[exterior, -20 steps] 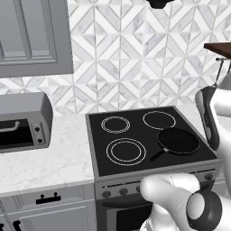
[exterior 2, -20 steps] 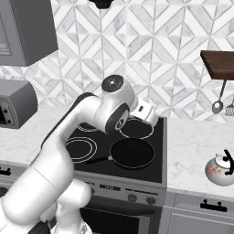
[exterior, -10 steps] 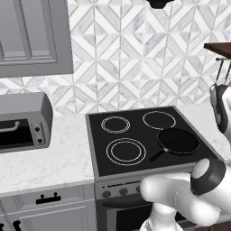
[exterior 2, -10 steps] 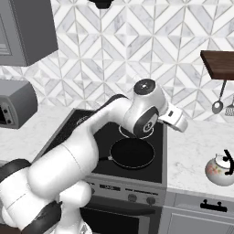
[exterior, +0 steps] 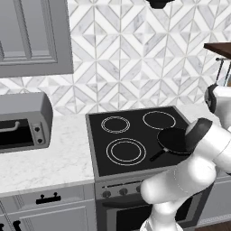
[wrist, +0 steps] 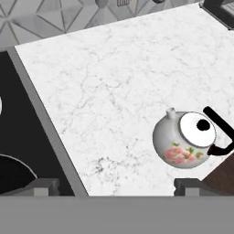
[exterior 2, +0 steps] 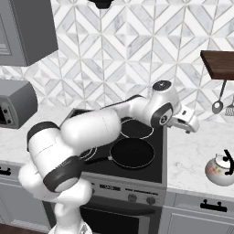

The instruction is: Pick the kettle from the counter and place it on a stove burner. Then turn the burner on.

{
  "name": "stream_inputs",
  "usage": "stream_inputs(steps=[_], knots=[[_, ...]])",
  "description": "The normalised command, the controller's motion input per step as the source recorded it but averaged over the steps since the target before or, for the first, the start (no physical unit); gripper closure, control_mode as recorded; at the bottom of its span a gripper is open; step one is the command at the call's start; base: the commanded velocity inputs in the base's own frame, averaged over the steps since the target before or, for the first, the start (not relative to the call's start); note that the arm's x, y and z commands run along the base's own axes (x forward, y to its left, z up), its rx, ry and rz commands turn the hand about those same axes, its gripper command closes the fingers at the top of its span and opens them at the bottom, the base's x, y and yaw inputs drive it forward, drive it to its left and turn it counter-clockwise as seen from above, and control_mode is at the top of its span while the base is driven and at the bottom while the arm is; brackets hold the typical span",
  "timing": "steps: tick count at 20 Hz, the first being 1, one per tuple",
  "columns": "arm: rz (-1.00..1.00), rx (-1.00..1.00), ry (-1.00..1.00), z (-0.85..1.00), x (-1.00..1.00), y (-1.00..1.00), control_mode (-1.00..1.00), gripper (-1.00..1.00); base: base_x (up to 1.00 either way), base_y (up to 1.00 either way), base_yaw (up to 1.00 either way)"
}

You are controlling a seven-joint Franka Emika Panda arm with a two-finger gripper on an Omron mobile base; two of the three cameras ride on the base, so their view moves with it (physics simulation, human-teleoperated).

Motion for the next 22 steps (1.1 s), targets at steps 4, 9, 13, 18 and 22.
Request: stream_inputs(steps=[4,9,13,18,22], knots=[[0.04,0.05,0.01,-0.05,0.02,-0.6,-1.0,-1.0,0.0,0.0,0.0],[0.01,0.06,-0.01,-0.06,-0.01,-0.44,-1.0,-1.0,0.0,0.0,0.0],[0.0,0.0,0.0,-0.41,-0.06,-0.29,-1.0,-1.0,0.0,0.0,0.0],[0.02,0.0,0.05,-0.48,-0.11,-0.1,-1.0,-1.0,0.0,0.0,0.0],[0.07,0.0,0.06,-0.2,-0.15,0.0,-1.0,-1.0,0.0,0.0,0.0]])
